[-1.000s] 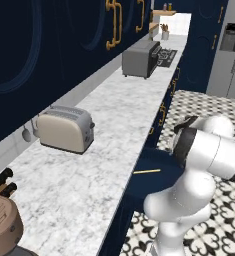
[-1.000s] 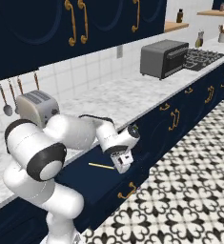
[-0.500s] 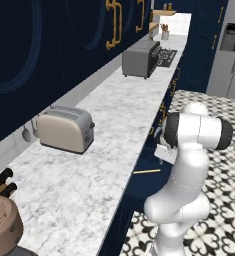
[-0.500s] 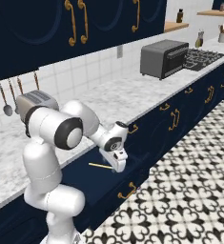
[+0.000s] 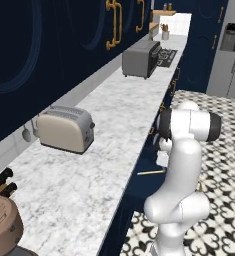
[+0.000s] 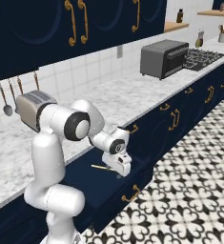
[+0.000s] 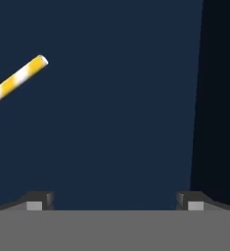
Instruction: Take a straw from the drawer in front and place it inside the glass cup on the dining counter.
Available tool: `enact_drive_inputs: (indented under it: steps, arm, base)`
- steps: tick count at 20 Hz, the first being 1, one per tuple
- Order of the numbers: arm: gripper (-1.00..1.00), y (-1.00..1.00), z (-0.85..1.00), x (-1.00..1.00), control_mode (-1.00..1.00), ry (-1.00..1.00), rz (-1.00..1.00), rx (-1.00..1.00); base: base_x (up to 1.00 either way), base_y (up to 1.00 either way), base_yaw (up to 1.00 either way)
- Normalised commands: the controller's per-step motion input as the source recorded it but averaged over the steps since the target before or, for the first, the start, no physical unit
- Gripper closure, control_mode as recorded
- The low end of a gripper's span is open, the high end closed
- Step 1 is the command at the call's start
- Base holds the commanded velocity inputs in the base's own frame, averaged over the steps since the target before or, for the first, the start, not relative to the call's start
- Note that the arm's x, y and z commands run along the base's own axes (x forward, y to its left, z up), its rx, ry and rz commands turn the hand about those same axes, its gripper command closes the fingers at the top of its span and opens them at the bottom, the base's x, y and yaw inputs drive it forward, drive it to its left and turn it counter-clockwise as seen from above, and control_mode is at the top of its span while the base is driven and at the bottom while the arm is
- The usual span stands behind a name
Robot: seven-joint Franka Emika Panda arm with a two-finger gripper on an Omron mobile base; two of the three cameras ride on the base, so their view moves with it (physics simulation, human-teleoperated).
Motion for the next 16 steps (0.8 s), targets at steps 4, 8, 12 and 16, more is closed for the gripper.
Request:
enact_drive_inputs:
  steps: [4,8,12,16]
  arm:
    - [-1.00,-0.54,-0.23,-0.61,-1.00,0.00,0.11,-0.04]
    - [-1.00,-0.89,0.00,-0.99,-1.00,-0.05,0.01,-0.06]
    - [-1.00,-0.98,0.18,-0.98,-1.00,-0.10,0.00,-0.07]
    - [-1.00,0.09,0.83,-0.25,-1.00,-0.08,0.00,-0.09]
  base:
    - [0.00,0.00,0.00]
    - [0.00,0.00,0.00]
    - [0.00,0.00,0.00]
    - [0.00,0.00,0.00]
